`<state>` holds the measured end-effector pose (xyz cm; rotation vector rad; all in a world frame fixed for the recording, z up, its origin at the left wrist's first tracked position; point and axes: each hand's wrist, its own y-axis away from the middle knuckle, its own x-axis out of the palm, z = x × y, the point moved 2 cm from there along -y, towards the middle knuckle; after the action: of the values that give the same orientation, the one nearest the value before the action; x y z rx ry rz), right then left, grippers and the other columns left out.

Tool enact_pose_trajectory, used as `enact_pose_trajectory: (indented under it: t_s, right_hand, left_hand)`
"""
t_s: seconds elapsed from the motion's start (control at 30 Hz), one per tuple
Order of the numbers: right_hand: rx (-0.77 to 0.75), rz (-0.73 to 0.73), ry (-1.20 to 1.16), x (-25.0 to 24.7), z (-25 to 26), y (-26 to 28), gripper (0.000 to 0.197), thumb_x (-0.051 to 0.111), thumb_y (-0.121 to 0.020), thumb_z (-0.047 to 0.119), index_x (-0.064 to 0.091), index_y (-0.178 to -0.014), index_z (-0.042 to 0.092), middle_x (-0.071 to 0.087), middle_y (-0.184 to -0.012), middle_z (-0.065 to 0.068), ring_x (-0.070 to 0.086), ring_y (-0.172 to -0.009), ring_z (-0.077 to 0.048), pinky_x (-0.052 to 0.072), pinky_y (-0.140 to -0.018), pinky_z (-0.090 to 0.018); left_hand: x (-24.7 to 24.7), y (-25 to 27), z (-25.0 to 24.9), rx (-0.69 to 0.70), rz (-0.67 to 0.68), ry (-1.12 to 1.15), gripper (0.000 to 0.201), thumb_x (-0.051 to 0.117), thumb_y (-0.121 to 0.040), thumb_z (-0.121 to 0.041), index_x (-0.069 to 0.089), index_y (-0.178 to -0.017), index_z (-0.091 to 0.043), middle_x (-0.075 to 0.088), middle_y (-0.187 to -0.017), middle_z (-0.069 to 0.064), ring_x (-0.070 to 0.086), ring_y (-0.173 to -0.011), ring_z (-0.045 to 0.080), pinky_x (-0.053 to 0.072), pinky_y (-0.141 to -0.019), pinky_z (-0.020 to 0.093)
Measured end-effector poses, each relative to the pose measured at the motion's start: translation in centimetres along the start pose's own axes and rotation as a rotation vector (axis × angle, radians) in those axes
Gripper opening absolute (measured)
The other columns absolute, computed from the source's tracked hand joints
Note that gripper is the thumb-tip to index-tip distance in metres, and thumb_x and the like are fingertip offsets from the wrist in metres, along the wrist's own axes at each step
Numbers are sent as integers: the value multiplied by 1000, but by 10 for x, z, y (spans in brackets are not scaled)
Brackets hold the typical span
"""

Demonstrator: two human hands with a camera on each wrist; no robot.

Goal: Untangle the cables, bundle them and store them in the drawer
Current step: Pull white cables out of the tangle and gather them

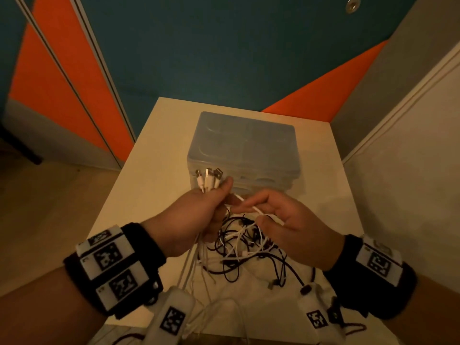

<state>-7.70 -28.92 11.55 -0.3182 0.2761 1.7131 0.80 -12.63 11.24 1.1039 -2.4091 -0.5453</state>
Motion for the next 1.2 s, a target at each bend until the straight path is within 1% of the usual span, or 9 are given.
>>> enact_pose_trajectory:
  t_s: [0.1,0.27,0.43,0.57,0.67,0.77,0.9,0.97,1.2]
  right_hand:
    - [-48,61,70,6,3,8,31,50,-95,3,58,-118,22,55,-136,16,37,-137,0,32,-109,-17]
    - [-130,173,226,17,0,18,31,52,-96,20,58,-124,31,29,-153,15,11,-145,4,25,-109,-10]
    - [0,-36,-46,11,-14,21,20,48,-94,32,59,-110,31,71,-107,8,64,-108,-13,49,-93,-27]
    - [139,-271,-296,-1,-36,6,18,50,-93,16,57,-96,32,71,-80,-15,69,-78,-34,54,-79,-47]
    - [189,-176,-363,-2,-48,-11,47,59,-93,22,42,-136,26,68,-100,-22,68,-86,-37,57,-75,-49]
    - [178,-53,-382,2,-49,-19,76,68,-83,48,44,-138,2,53,-131,-26,58,-116,-38,52,-93,-47]
    - [109,-124,-233,-14,-43,-22,41,58,-94,11,52,-134,14,58,-135,-2,57,-122,-20,47,-101,-37]
    - [71,-161,-307,-23,-33,-20,43,54,-91,1,62,-126,23,58,-137,4,57,-124,-17,45,-104,-35]
    - [0,-195,-217,-19,-6,-14,33,44,-95,12,56,-125,8,59,-133,-3,65,-113,-21,49,-100,-33]
  left_hand:
    - [0,-5,-1,27,-68,-45,51,54,-95,-50,68,-54,-24,22,-55,-3,17,-48,14,17,-51,30]
    - [-4,-3,2,20,-48,-101,23,61,-95,-33,60,-86,-12,24,-52,-5,19,-46,13,20,-46,27]
    - [-8,9,-12,152,26,-131,29,55,-97,-26,58,-70,-16,20,-58,1,12,-54,20,14,-51,33]
    - [7,28,-27,295,170,-167,34,58,-94,-30,56,-62,-19,24,-54,3,18,-47,16,19,-46,29]
    - [15,41,-38,403,255,-241,30,56,-90,-31,56,-62,-21,30,-56,8,26,-47,16,28,-46,25]
    - [20,51,-44,468,401,-392,32,59,-94,-31,64,-64,-38,47,-56,-9,35,-49,12,33,-48,23]
    - [14,56,-39,393,499,-583,22,57,-95,-35,71,-78,-37,50,-54,-18,39,-49,7,35,-52,20]
    - [6,47,-30,347,410,-634,28,53,-98,-34,72,-85,-18,45,-49,-17,37,-45,1,34,-51,16]
    - [-20,12,-14,196,-114,-285,35,60,-88,-51,76,-86,-20,23,-61,3,21,-52,17,18,-54,36]
